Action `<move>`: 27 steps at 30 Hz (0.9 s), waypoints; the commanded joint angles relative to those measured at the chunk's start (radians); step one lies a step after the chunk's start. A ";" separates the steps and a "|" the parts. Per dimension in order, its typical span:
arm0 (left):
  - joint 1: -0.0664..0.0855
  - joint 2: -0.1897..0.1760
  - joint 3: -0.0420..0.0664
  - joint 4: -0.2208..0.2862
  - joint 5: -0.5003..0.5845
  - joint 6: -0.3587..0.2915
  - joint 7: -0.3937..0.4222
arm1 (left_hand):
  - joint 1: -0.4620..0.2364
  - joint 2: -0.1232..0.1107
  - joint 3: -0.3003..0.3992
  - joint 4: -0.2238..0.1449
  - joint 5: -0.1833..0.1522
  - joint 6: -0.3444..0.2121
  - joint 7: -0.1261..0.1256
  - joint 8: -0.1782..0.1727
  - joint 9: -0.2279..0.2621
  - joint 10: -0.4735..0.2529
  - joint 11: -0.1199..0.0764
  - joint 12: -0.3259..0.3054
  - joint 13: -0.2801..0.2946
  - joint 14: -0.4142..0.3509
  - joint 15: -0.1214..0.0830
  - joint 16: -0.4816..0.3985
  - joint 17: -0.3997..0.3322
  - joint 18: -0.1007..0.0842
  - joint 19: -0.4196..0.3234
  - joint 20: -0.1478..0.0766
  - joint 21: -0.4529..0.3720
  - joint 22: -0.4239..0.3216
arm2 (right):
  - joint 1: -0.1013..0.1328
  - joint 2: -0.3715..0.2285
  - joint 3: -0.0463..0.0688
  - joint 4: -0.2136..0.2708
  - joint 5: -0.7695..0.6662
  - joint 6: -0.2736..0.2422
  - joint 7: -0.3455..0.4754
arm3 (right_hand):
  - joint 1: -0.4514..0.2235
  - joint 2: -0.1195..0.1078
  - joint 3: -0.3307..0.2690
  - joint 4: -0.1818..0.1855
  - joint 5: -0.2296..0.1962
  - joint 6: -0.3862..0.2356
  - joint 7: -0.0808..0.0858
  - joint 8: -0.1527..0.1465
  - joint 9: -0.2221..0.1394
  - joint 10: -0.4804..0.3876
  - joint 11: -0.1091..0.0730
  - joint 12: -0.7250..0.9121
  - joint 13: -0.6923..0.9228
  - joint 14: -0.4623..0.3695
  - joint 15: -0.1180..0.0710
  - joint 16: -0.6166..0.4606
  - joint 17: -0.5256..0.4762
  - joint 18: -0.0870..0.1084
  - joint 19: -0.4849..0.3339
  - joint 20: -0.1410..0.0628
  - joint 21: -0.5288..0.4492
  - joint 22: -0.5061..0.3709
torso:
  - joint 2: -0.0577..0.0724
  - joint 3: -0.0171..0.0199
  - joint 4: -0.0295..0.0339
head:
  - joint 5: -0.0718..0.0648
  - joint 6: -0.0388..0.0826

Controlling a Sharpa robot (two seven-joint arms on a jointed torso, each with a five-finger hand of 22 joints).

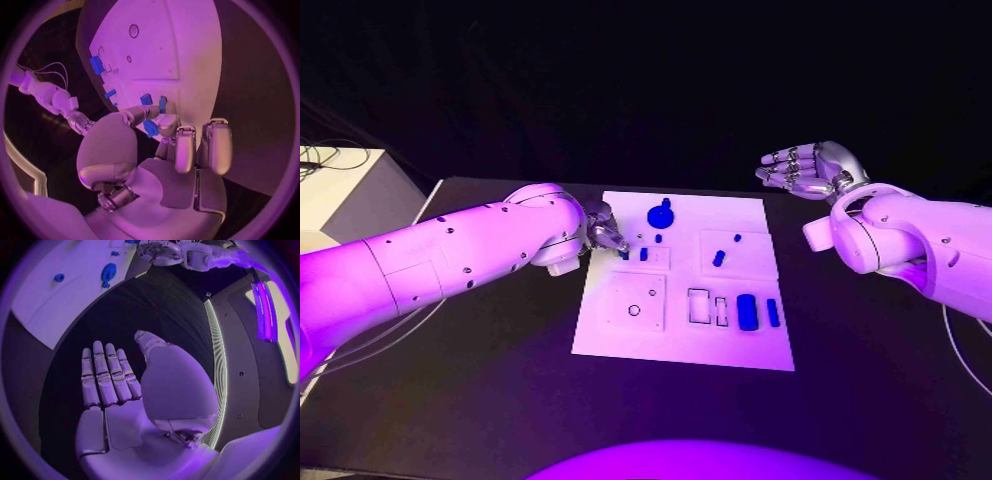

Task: Assemble the parts on the task board

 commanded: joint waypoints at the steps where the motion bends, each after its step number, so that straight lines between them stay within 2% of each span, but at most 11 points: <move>1: -0.003 0.004 -0.001 -0.001 -0.011 0.008 0.001 | 0.003 0.012 0.178 -0.182 0.006 0.032 -0.024 0.004 0.001 0.006 0.002 0.003 -0.001 0.104 -0.005 0.003 0.263 -0.011 0.002 -0.005 0.004 0.061 | 0.000 0.000 0.001 0.002 -0.010 0.006 0.015 | 0.002 0.008 0.001 -0.005 0.005 0.006 0.045 -0.003 -0.001 0.005 0.000 -0.005 -0.001 -0.007 0.001 -0.004 -0.001 0.008 -0.006 0.001 0.000 -0.002 | 0.000 0.0003 0.0001 | -0.002 -0.002; 27: -0.006 0.013 -0.001 -0.006 -0.023 0.062 -0.009 | 0.000 0.013 0.177 -0.182 0.005 0.032 -0.024 0.004 0.002 0.006 0.002 0.001 -0.005 0.104 -0.005 0.003 0.263 -0.011 0.000 -0.005 0.002 0.058 | 0.000 -0.001 0.001 0.008 -0.008 0.012 0.013 | 0.001 0.008 0.002 -0.005 0.005 0.007 0.045 -0.003 -0.001 0.006 0.000 -0.005 -0.001 -0.008 0.002 -0.005 -0.003 0.007 -0.009 0.001 -0.001 -0.002 | 0.000 0.0008 0.0005 | -0.002 -0.010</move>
